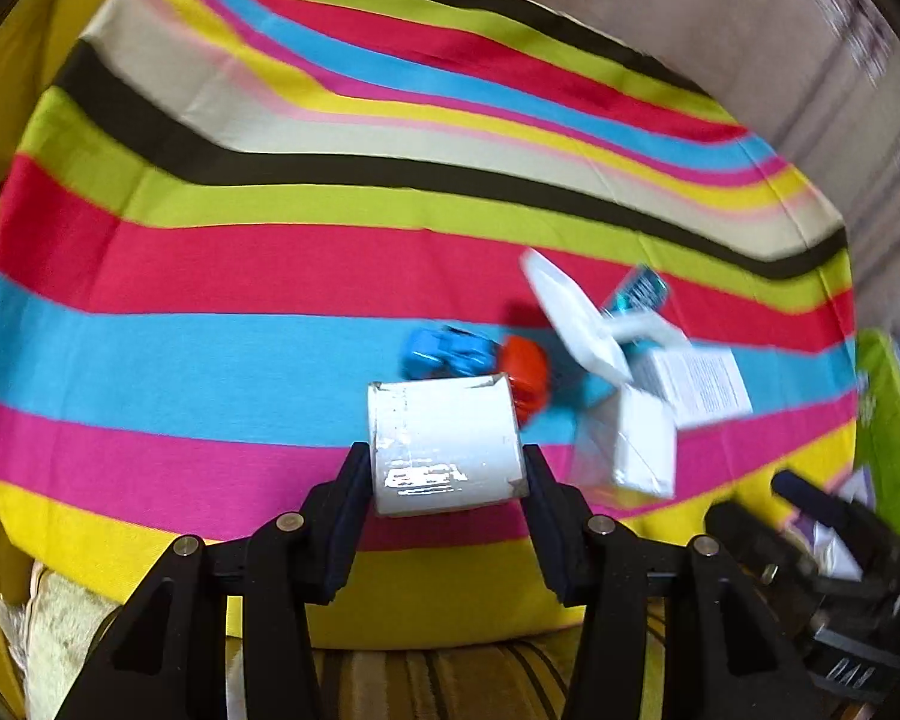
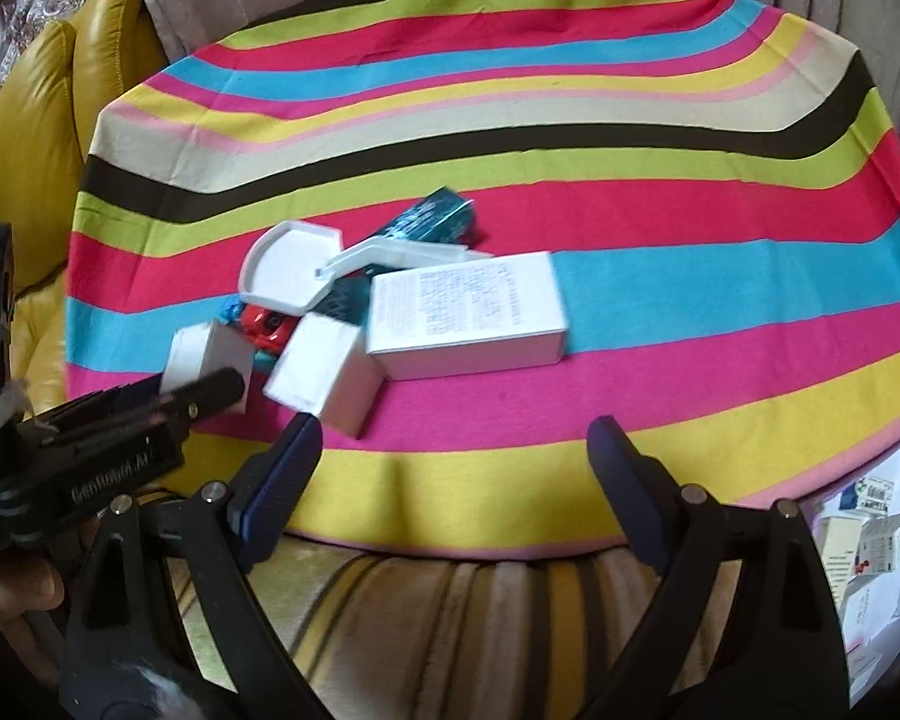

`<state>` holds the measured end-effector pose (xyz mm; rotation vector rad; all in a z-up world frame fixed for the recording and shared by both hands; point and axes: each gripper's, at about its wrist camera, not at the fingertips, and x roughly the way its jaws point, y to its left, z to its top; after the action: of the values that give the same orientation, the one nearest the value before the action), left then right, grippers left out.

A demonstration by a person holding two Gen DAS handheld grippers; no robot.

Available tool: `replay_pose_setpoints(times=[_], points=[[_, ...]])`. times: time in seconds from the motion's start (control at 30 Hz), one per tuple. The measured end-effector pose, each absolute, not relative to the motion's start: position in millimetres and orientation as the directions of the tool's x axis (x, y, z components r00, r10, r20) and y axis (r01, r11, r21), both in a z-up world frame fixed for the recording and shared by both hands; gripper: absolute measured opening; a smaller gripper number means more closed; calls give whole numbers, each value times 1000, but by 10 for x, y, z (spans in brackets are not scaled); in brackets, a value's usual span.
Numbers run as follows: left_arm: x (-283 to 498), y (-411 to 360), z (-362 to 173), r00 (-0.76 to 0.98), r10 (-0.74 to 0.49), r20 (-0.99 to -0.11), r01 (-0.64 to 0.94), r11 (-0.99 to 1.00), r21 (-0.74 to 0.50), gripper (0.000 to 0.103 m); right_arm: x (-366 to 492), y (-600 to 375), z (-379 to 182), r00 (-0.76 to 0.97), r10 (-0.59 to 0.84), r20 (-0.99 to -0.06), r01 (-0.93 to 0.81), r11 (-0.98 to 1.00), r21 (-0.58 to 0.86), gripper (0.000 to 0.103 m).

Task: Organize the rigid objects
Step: 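Grip the white cylinder with the left tool while the right tool grips the white cube box, then carry the white cylinder and white cube box over the storage box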

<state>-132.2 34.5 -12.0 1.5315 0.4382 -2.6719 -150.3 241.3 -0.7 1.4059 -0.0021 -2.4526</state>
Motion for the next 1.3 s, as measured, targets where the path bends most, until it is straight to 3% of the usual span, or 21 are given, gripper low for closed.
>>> replay_pose_setpoints(times=[0.3, 0.43, 1.1, 1.2, 1.3], points=[[-1316, 74, -134, -543, 93, -835, 253, -930, -267, 49, -1617, 2130, -46, -405, -281, -870, 299, -940, 164, 91], [-1293, 15, -151, -553, 86, -829, 286, -915, -286, 49, -1653, 2023, -63, -390, -283, -876, 309, -937, 165, 85], [-1306, 26, -149, -557, 91, -825, 292, -909, -297, 49, -1877, 1886, -151, -383, -265, -885, 263, -950, 171, 74], [-1331, 39, -157, -559, 92, -824, 289, -910, -297, 49, -1910, 1877, -204, -362, -271, -892, 267, -947, 180, 65], [-1344, 47, -158, -560, 94, -823, 288, -910, -299, 49, -1923, 1889, -222, -355, -279, -892, 272, -944, 187, 50]])
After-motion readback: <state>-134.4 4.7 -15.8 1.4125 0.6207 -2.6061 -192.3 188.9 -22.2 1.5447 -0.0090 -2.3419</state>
